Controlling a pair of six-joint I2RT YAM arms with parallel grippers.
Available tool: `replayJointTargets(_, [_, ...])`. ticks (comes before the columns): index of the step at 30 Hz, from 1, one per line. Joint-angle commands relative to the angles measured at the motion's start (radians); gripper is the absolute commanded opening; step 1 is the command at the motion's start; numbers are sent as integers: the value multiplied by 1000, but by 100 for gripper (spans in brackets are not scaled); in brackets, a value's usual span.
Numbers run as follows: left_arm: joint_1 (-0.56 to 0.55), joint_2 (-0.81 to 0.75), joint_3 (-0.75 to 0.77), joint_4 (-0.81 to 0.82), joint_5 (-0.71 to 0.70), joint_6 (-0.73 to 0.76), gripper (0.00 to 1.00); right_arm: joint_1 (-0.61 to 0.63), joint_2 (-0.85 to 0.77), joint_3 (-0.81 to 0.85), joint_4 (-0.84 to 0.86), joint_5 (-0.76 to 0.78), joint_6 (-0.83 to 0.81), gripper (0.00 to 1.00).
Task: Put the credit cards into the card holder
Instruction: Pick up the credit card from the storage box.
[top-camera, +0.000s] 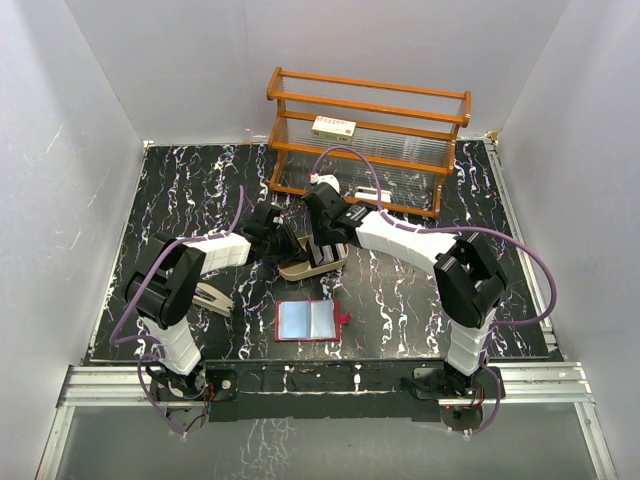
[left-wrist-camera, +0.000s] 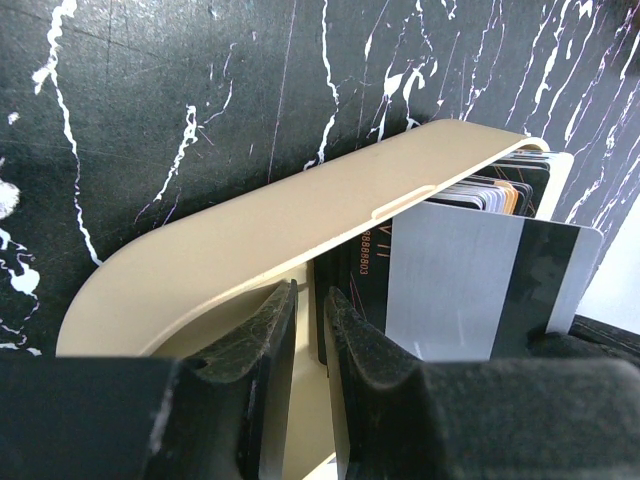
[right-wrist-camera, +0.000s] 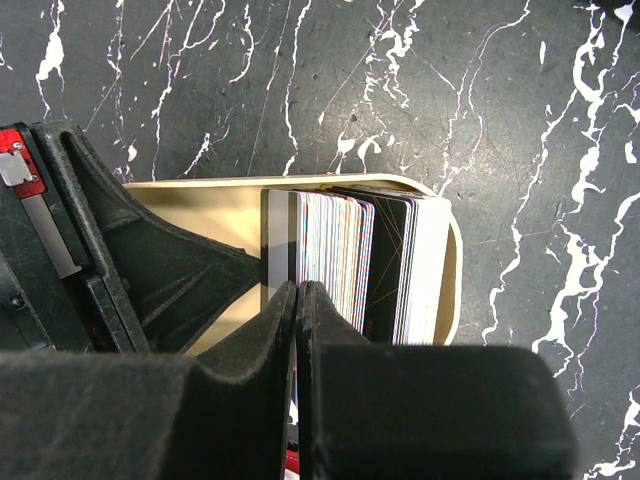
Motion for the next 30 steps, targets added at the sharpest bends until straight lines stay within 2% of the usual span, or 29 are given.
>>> replayJointTargets(1, [-15, 37, -21, -118, -22, 24, 19, -4, -66, 25, 24, 4, -5, 0])
replayJointTargets(19, [-16, 1, 55, -171, -42, 37, 22, -4, -283, -131, 82, -85, 43, 0])
replayJointTargets(30, [-15, -26, 51, -202, -74, 46, 23, -4, -404, -235, 94, -115, 86, 0])
